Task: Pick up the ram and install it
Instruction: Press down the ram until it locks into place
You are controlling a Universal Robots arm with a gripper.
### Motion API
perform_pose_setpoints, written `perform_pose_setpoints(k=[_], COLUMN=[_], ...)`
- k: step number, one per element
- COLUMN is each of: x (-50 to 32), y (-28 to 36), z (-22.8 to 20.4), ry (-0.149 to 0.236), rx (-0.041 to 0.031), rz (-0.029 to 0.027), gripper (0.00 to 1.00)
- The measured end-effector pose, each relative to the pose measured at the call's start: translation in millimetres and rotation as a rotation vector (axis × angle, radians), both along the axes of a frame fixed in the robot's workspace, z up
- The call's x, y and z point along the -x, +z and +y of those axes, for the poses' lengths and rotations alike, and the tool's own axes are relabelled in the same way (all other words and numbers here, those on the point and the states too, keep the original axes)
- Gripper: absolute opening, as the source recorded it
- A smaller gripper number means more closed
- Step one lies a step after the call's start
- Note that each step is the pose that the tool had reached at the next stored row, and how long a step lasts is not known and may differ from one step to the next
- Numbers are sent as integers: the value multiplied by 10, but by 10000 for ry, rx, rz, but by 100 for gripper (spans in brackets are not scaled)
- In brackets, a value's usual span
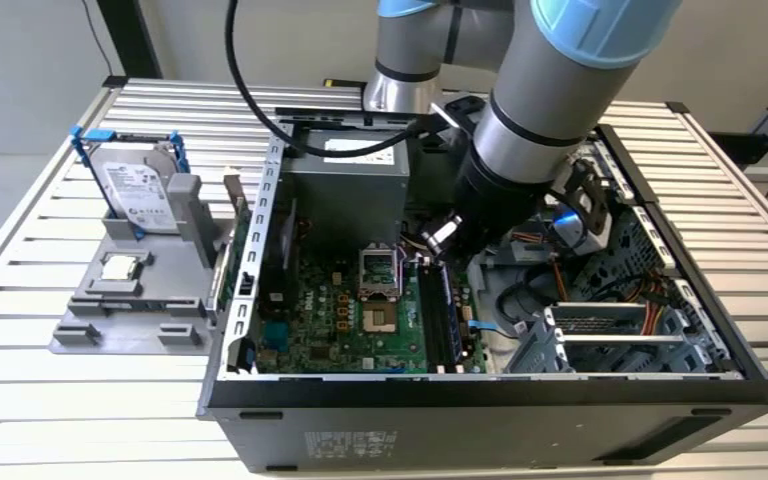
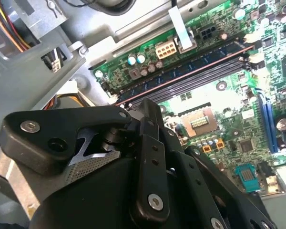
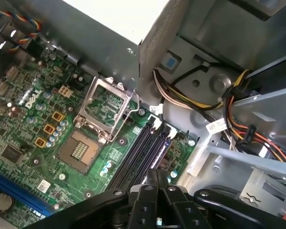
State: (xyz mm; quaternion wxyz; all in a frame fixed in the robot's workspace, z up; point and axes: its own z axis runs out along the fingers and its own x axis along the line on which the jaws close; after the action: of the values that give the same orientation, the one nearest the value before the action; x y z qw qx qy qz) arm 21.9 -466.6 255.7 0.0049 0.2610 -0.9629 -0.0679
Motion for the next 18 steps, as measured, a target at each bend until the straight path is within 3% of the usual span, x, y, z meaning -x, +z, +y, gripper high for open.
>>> perform_pose_setpoints(k=[2,5,10,18], x=[0,-1,-13,-111], y=[0,0,-1,-1], z=[-24,-28,-51,-144], ry=[22,299,430,502], rx=[-11,-11,-12,-37], rz=[11,12,11,51], gripper=[0,0,0,0])
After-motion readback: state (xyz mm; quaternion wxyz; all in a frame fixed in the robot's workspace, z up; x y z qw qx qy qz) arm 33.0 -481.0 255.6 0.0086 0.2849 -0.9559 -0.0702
